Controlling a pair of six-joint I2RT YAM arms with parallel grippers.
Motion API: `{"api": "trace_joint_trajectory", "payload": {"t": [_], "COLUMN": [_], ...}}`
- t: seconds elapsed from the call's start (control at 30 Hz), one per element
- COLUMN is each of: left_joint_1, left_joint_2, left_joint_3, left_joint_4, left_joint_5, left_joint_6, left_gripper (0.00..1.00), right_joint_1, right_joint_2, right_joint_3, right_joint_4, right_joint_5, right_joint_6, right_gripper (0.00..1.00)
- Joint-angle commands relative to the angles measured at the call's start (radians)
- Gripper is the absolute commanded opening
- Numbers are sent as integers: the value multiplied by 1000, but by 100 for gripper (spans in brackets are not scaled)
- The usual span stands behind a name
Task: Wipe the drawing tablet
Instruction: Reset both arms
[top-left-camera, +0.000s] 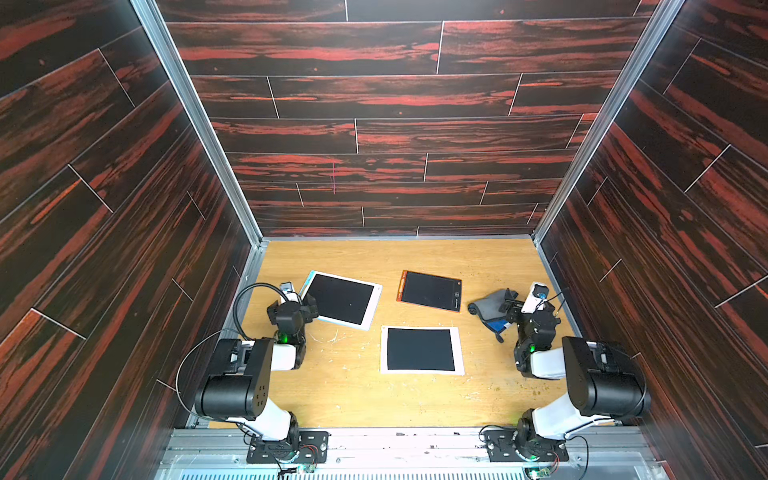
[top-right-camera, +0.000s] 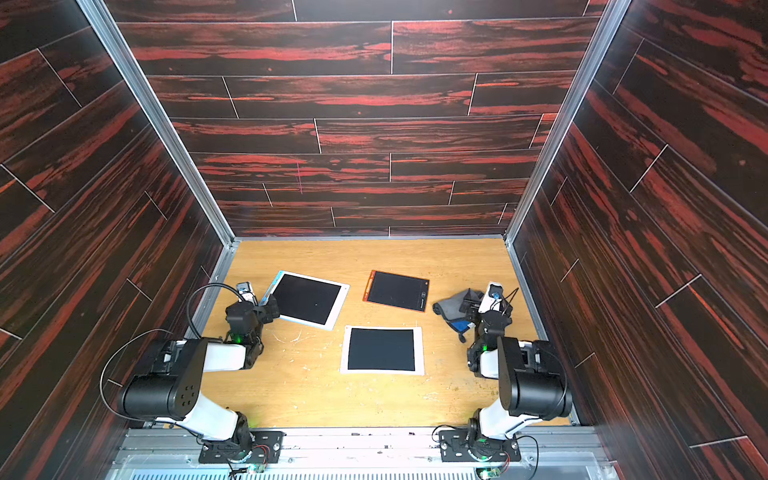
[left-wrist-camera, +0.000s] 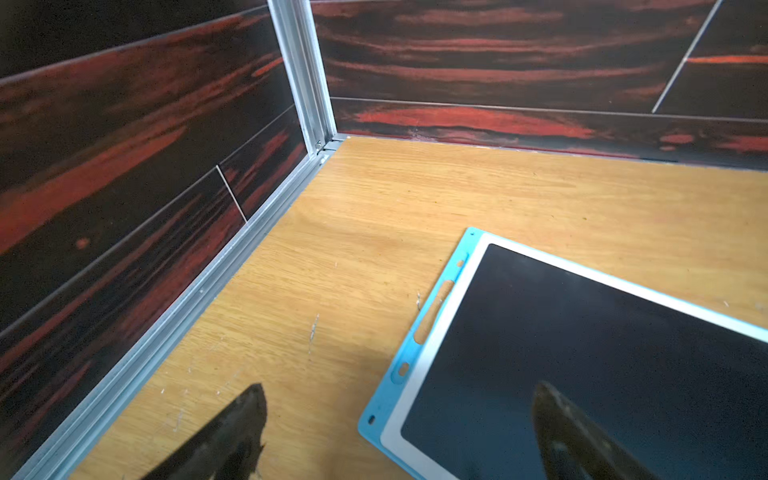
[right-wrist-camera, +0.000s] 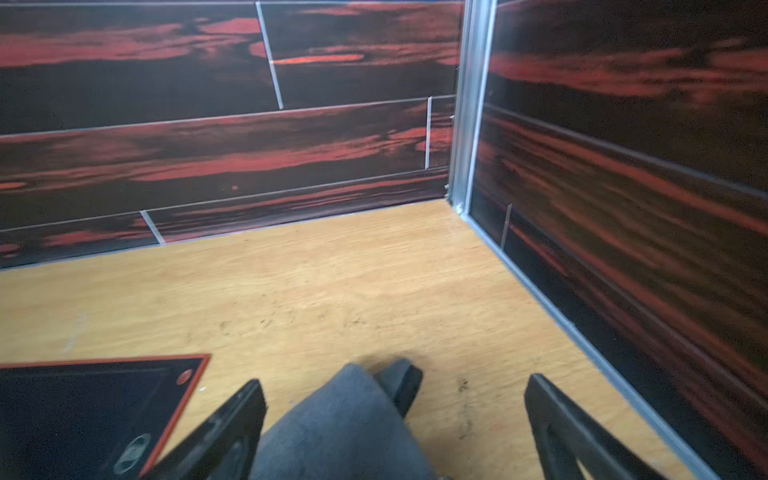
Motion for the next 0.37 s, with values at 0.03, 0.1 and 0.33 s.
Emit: {"api": "trace_joint_trajectory", "payload": {"t": [0.03, 0.1, 0.33], "left_joint_1": [2, 3, 2], "left_joint_2": [-26, -24, -26], "left_joint_3": [11, 11, 11], "left_joint_4": [-63, -60, -62], "left_joint_5": [24, 22, 23], "left_joint_6": [-18, -18, -18], "left_gripper": [100, 100, 100], "right_joint_1": [1, 4, 7], "right_joint_2": [-6, 0, -2], "right_joint_3": [-4, 5, -3], "right_joint_4": [-51, -62, -45], "right_joint_5": [-48, -51, -54], "right_joint_6": [29, 25, 21], "right_gripper": [99, 99, 99]}}
